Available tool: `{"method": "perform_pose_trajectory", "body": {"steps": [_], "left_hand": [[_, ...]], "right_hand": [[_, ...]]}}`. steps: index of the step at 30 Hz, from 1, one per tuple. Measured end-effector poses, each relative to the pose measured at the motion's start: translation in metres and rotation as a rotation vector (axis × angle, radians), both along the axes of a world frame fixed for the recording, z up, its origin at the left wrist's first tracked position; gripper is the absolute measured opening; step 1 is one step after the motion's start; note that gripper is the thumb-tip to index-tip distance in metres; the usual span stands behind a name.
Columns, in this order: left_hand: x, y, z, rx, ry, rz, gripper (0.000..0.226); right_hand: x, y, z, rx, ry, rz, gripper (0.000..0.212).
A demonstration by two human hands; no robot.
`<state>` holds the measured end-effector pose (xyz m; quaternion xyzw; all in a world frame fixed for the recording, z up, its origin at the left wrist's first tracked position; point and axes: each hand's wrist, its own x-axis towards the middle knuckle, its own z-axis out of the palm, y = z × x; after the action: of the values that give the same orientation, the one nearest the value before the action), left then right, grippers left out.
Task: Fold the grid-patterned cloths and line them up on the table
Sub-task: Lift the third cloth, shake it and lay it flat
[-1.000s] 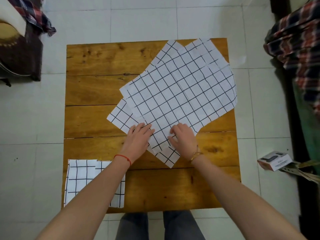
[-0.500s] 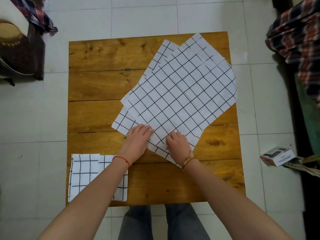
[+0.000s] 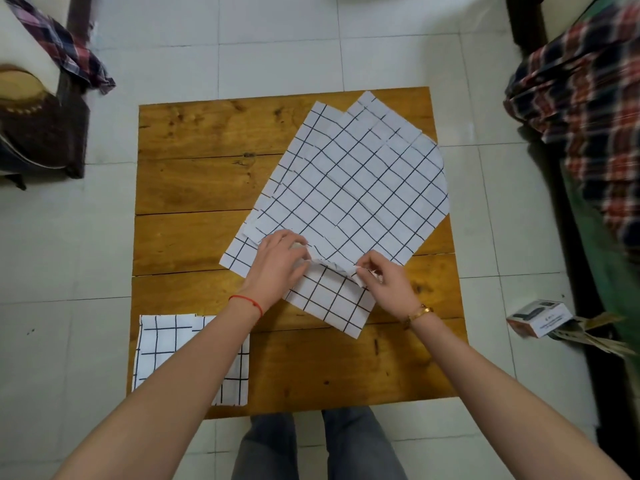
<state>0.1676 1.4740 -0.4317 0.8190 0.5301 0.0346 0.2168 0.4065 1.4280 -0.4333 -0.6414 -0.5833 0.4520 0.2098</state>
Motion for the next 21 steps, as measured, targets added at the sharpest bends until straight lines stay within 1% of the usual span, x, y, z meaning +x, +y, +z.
{"method": "perform_pose_trajectory", "body": {"steps": [1, 2, 6, 7, 8, 9, 12, 13, 16, 18, 21], "left_hand": [[0.005, 0.002, 0.007, 0.002, -0.008, 0.002, 0.015], [0.010, 0.003, 0.014, 0.004, -0.010, 0.002, 0.015], [0.023, 0.007, 0.051, 0.007, -0.029, 0.027, 0.013], [0.026, 0.007, 0.061, 0.008, -0.032, 0.034, 0.014], [0.029, 0.007, 0.073, 0.011, -0.032, 0.037, 0.014], [0.032, 0.008, 0.084, 0.012, -0.032, 0.034, 0.015], [0.039, 0.010, 0.119, 0.030, -0.046, 0.007, 0.015], [0.041, 0.011, 0.132, 0.041, -0.045, -0.001, 0.015], [0.041, 0.015, 0.168, 0.058, -0.047, 0.017, 0.014], [0.039, 0.016, 0.190, 0.092, -0.041, 0.016, 0.013], [0.036, 0.021, 0.212, 0.111, -0.046, 0.024, 0.012]], "right_hand": [[0.002, -0.001, 0.007, 0.014, 0.013, -0.015, 0.006], [0.002, -0.001, 0.014, 0.026, 0.018, -0.030, 0.013], [-0.001, -0.009, 0.049, 0.030, -0.021, -0.131, 0.065], [-0.002, -0.011, 0.058, 0.029, -0.059, -0.124, 0.073], [-0.003, -0.012, 0.066, 0.051, -0.113, -0.102, 0.077], [-0.003, -0.012, 0.073, 0.092, -0.171, -0.077, 0.072], [0.001, -0.004, 0.107, 0.260, -0.352, -0.046, 0.031], [0.004, 0.000, 0.121, 0.306, -0.396, -0.032, 0.026], [0.015, 0.016, 0.162, 0.390, -0.473, 0.058, 0.026], [0.023, 0.024, 0.187, 0.415, -0.459, 0.105, 0.032], [0.031, 0.039, 0.219, 0.410, -0.446, 0.177, 0.026]]}}
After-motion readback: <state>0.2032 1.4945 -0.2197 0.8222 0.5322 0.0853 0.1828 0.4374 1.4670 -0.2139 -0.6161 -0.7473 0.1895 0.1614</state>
